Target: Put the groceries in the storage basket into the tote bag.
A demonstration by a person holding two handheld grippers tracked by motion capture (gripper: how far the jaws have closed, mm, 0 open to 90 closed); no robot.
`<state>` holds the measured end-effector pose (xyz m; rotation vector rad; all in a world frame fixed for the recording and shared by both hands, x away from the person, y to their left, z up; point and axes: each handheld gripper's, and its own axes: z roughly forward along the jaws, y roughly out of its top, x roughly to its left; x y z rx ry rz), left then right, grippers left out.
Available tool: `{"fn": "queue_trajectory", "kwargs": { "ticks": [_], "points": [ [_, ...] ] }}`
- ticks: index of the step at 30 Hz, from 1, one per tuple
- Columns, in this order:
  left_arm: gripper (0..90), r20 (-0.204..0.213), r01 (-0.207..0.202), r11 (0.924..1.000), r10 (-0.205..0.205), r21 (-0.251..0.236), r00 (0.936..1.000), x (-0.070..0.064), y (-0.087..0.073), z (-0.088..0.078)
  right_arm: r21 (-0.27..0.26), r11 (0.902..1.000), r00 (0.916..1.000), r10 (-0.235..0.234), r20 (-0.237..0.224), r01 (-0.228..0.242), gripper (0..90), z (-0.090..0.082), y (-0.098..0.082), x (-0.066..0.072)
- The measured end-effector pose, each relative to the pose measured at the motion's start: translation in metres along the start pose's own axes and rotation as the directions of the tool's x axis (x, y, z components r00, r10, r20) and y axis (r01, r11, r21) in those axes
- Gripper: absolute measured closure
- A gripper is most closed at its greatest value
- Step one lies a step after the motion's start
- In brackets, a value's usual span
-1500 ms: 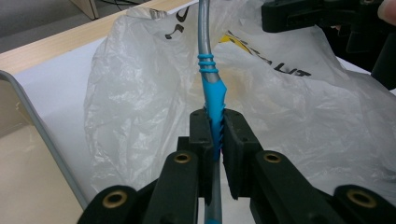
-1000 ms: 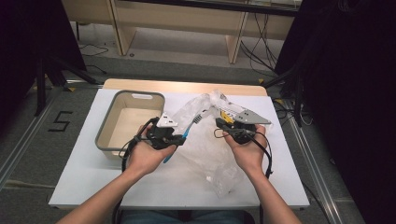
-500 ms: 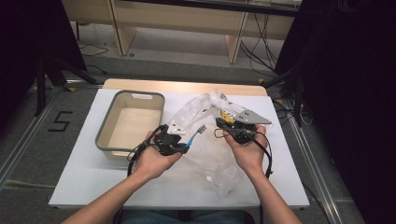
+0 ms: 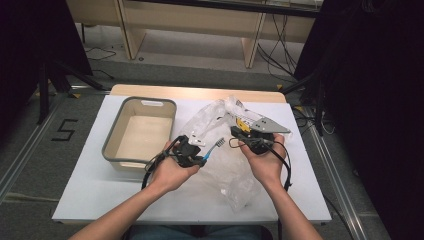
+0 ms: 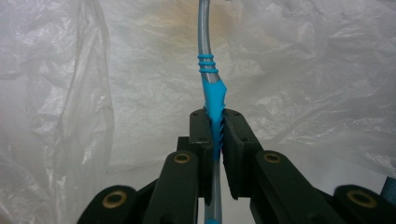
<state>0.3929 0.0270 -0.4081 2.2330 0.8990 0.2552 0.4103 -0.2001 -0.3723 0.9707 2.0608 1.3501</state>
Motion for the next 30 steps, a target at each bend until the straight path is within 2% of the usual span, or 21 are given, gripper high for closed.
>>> {"fn": "queue_trajectory", "kwargs": {
  "ticks": [19,30],
  "points": [
    [82.3,-0.014,-0.011,0.9988,0.012,0.048,0.9998,-0.006,0.020,0.025,-0.003,1.0000,0.9998,-0.003,-0.018,0.003,90.0,0.001,0.001,0.004],
    [82.3,-0.035,-0.021,0.9977,0.024,0.064,0.9991,-0.006,0.029,0.032,0.003,1.0000,0.9997,-0.003,-0.024,0.003,90.0,0.002,0.000,0.005]
  ]
}}
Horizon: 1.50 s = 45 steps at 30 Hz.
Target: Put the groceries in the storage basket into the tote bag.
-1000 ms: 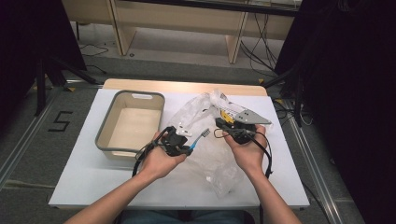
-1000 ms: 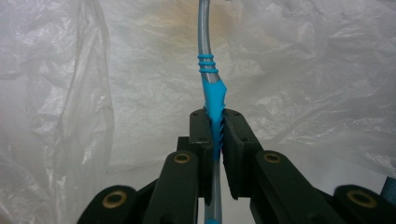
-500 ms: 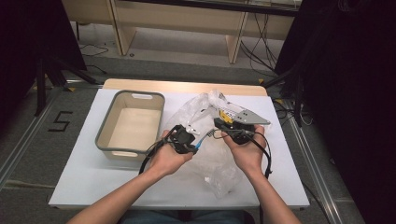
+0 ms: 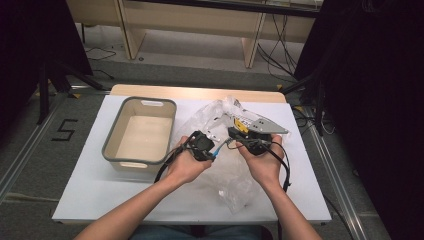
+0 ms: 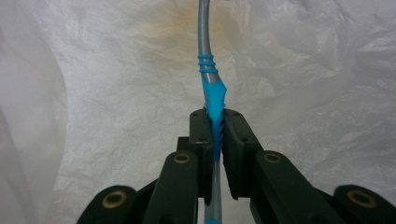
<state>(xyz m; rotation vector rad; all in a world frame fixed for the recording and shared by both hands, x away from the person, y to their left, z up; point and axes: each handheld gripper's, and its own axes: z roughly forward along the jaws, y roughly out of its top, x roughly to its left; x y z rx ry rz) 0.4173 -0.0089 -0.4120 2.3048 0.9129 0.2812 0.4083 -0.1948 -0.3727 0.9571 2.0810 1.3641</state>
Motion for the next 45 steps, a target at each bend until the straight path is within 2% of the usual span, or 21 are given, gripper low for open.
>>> {"fn": "queue_trajectory", "kwargs": {
  "ticks": [5,13,16,21,27,30,35,36,38,39,40,42,43,45],
  "points": [
    [82.2,-0.008,-0.009,0.9999,0.009,-0.007,0.9999,0.000,0.004,0.006,-0.001,1.0000,1.0000,0.003,-0.004,-0.003,90.0,0.000,0.000,0.000],
    [82.0,-0.056,-0.087,0.9938,0.083,-0.070,0.9950,-0.001,0.006,0.021,0.002,1.0000,1.0000,0.007,-0.003,-0.007,90.0,0.001,-0.001,-0.001],
    [81.9,-0.089,-0.128,0.9881,0.121,-0.085,0.9887,-0.003,0.007,0.025,0.002,1.0000,1.0000,0.008,0.002,-0.008,90.0,0.000,-0.001,-0.002],
    [81.8,-0.118,-0.179,0.9776,0.166,-0.110,0.9790,-0.004,0.007,0.032,0.003,1.0000,1.0000,0.009,0.003,-0.009,90.0,0.000,-0.001,-0.003],
    [81.8,-0.128,-0.218,0.9685,0.203,-0.120,0.9709,-0.004,0.005,0.039,0.003,1.0000,1.0000,0.008,0.002,-0.008,90.0,0.000,-0.001,-0.003],
    [81.8,-0.133,-0.255,0.9585,0.238,-0.128,0.9620,-0.006,0.005,0.041,0.004,1.0000,1.0000,0.008,0.002,-0.008,90.0,0.000,-0.001,-0.003],
    [81.5,-0.135,-0.326,0.9351,0.308,-0.140,0.9417,-0.008,0.004,0.045,0.003,0.9999,0.9999,0.011,0.005,-0.011,90.0,-0.001,-0.001,-0.004],
    [80.5,-0.140,-0.342,0.9270,0.322,-0.154,0.9362,-0.008,0.004,0.047,0.006,0.9999,0.9999,0.011,0.007,-0.011,90.0,-0.001,-0.001,-0.004],
    [73.3,-0.141,-0.392,0.9056,0.372,-0.161,0.9174,-0.008,0.002,0.050,0.004,0.9999,0.9999,0.012,0.006,-0.012,90.0,-0.001,-0.001,-0.005],
    [69.5,-0.138,-0.407,0.8994,0.388,-0.160,0.9115,-0.008,0.001,0.051,0.006,0.9999,0.9999,0.012,0.006,-0.012,90.0,-0.001,-0.002,-0.005],
    [65.4,-0.135,-0.406,0.8984,0.387,-0.167,0.9121,-0.009,0.000,0.052,0.007,0.9999,0.9999,0.013,0.006,-0.013,90.0,-0.001,-0.002,-0.006],
    [58.9,-0.134,-0.422,0.8908,0.403,-0.169,0.9052,-0.009,-0.002,0.050,0.013,0.9998,0.9998,0.016,0.008,-0.016,90.0,-0.001,-0.003,-0.006],
    [56.3,-0.132,-0.419,0.8903,0.400,-0.179,0.9070,-0.010,-0.004,0.049,0.014,0.9998,0.9999,0.015,0.009,-0.015,90.0,-0.001,-0.003,-0.006],
    [51.9,-0.130,-0.421,0.8890,0.403,-0.181,0.9062,-0.010,-0.008,0.044,0.017,0.9998,0.9999,0.012,0.008,-0.012,90.0,-0.001,-0.004,-0.006]
  ]
}}
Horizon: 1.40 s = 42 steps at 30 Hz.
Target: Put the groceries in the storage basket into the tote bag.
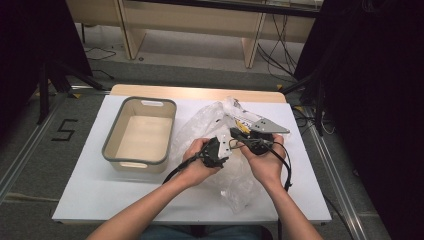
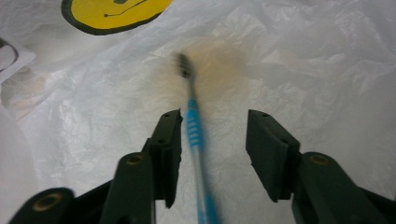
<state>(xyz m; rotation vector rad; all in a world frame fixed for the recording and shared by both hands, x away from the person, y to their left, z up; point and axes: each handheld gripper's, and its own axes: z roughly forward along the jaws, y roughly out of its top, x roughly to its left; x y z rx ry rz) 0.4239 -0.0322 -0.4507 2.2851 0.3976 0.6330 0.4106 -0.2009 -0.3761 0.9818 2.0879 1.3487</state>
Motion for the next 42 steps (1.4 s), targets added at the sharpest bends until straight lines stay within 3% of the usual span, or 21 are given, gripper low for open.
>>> {"fn": "queue_trajectory", "kwargs": {
  "ticks": [8,12,14,17,19,23,26,30,34,37,39,40,42],
  "points": [
    [45.0,0.028,0.056,0.9975,-0.054,-0.044,0.9981,-0.008,-0.015,-0.040,0.043,0.9991,0.9998,0.002,-0.019,-0.001,90.0,-0.002,-0.006,0.000],
    [44.4,0.057,0.109,0.9917,-0.105,-0.068,0.9928,-0.013,-0.021,-0.062,0.090,0.9959,0.9989,-0.005,-0.048,0.009,89.7,-0.003,-0.010,0.000],
    [45.2,0.079,0.151,0.9856,-0.145,-0.075,0.9862,-0.015,-0.024,-0.072,0.117,0.9931,0.9976,-0.001,-0.069,0.009,89.6,-0.004,-0.014,0.000],
    [45.7,0.099,0.186,0.9790,-0.177,-0.084,0.9792,-0.018,-0.027,-0.085,0.163,0.9865,0.9955,-0.005,-0.094,0.020,89.5,-0.005,-0.022,0.000],
    [46.2,0.097,0.190,0.9773,-0.181,-0.094,0.9787,-0.019,-0.028,-0.093,0.187,0.9821,0.9948,-0.006,-0.101,0.025,89.5,-0.006,-0.028,-0.001],
    [48.4,0.057,0.218,0.9691,-0.213,-0.115,0.9754,-0.015,-0.028,-0.102,0.261,0.9646,0.9895,-0.001,-0.144,0.039,89.3,0.000,-0.041,0.001],
    [51.6,0.017,0.255,0.9574,-0.255,-0.136,0.9668,-0.009,-0.027,-0.106,0.312,0.9480,0.9830,-0.005,-0.183,0.063,89.3,0.008,-0.050,0.005],
    [57.7,-0.048,0.299,0.9411,-0.310,-0.157,0.9496,0.001,-0.028,-0.107,0.363,0.9289,0.9773,0.007,-0.212,0.072,89.1,0.018,-0.062,0.009],
    [66.6,-0.083,0.350,0.9293,-0.360,-0.118,0.9291,0.012,-0.032,-0.097,0.394,0.9149,0.9711,0.010,-0.239,0.087,88.1,0.029,-0.071,0.015],
    [70.7,-0.100,0.363,0.9287,-0.369,-0.075,0.9239,0.016,-0.035,-0.085,0.436,0.8935,0.9643,0.013,-0.265,0.107,85.7,0.037,-0.079,0.021],
    [72.4,-0.104,0.366,0.9298,-0.368,-0.042,0.9239,0.019,-0.037,-0.077,0.459,0.8782,0.9574,0.003,-0.289,0.136,83.3,0.040,-0.083,0.026],
    [73.0,-0.106,0.370,0.9286,-0.371,-0.029,0.9227,0.019,-0.038,-0.074,0.464,0.8751,0.9552,0.007,-0.296,0.138,81.4,0.040,-0.083,0.027],
    [73.5,-0.111,0.368,0.9299,-0.365,0.001,0.9242,0.019,-0.039,-0.068,0.455,0.8792,0.9507,0.008,-0.310,0.141,75.5,0.038,-0.082,0.028]
  ]
}}
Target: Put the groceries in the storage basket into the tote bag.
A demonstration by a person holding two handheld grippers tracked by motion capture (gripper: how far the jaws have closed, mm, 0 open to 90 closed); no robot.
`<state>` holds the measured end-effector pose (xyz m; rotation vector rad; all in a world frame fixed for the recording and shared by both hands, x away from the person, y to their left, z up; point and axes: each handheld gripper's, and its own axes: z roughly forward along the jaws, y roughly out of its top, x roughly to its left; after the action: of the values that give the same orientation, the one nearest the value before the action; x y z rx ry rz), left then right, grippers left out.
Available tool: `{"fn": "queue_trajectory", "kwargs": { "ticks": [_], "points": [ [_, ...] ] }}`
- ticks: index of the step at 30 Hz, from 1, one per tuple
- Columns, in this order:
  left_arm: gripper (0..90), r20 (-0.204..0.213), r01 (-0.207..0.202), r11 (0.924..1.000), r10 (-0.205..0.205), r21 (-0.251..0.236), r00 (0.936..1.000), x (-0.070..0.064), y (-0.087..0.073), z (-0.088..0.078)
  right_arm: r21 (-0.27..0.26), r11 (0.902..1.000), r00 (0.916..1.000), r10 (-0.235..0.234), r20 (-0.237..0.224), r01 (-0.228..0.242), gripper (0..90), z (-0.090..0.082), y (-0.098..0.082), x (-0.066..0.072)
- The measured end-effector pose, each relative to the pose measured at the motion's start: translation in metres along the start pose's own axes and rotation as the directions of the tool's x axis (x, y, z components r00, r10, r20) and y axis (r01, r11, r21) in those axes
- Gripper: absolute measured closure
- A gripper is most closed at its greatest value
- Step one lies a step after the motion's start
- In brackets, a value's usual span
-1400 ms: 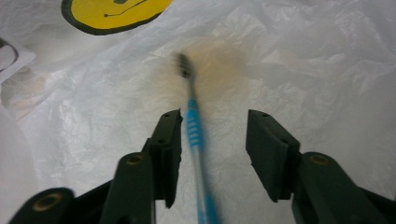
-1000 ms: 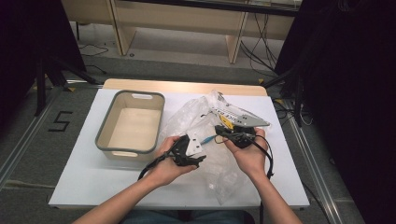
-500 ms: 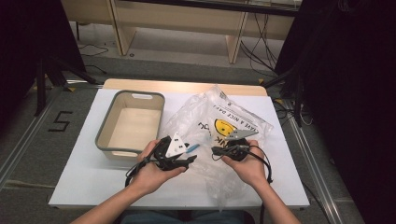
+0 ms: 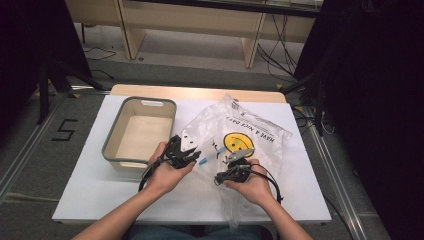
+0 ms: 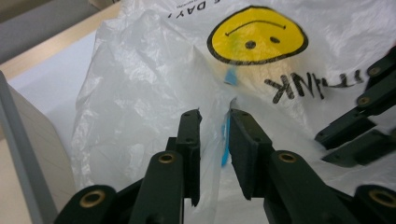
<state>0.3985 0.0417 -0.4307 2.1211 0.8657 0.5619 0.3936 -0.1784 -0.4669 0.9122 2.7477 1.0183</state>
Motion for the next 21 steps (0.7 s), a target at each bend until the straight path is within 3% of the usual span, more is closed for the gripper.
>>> {"fn": "queue_trajectory", "kwargs": {
  "ticks": [3,5,8,11,14,18,21],
  "points": [
    [73.7,0.012,0.002,0.9994,-0.002,0.033,0.9999,-0.001,-0.004,0.005,-0.052,0.9983,0.9995,0.026,-0.017,-0.027,67.0,-0.016,0.002,0.001],
    [73.6,0.018,0.000,0.9989,-0.001,0.046,0.9998,-0.002,-0.006,0.006,-0.108,0.9932,0.9990,0.045,0.005,-0.044,62.5,-0.031,0.003,-0.003],
    [73.1,0.025,-0.003,0.9985,0.001,0.054,0.9997,-0.003,-0.008,0.006,-0.185,0.9794,0.9949,0.090,0.046,-0.080,57.2,-0.055,0.002,-0.010],
    [72.2,0.029,0.004,0.9986,-0.006,0.053,0.9996,-0.004,-0.010,0.004,-0.233,0.9637,0.9831,0.156,0.096,-0.130,54.5,-0.074,-0.007,-0.021],
    [70.9,0.030,0.000,0.9986,-0.001,0.053,0.9995,-0.004,-0.013,0.000,-0.244,0.9530,0.9600,0.224,0.168,-0.179,54.0,-0.089,-0.023,-0.034],
    [68.4,0.027,0.009,0.9990,-0.010,0.044,0.9996,-0.002,-0.015,-0.004,-0.244,0.9375,0.9139,0.310,0.262,-0.248,53.6,-0.105,-0.046,-0.048],
    [67.0,0.028,0.009,0.9993,-0.010,0.037,0.9996,-0.002,-0.016,-0.007,-0.234,0.9256,0.8815,0.361,0.305,-0.298,53.4,-0.113,-0.060,-0.056]
  ]
}}
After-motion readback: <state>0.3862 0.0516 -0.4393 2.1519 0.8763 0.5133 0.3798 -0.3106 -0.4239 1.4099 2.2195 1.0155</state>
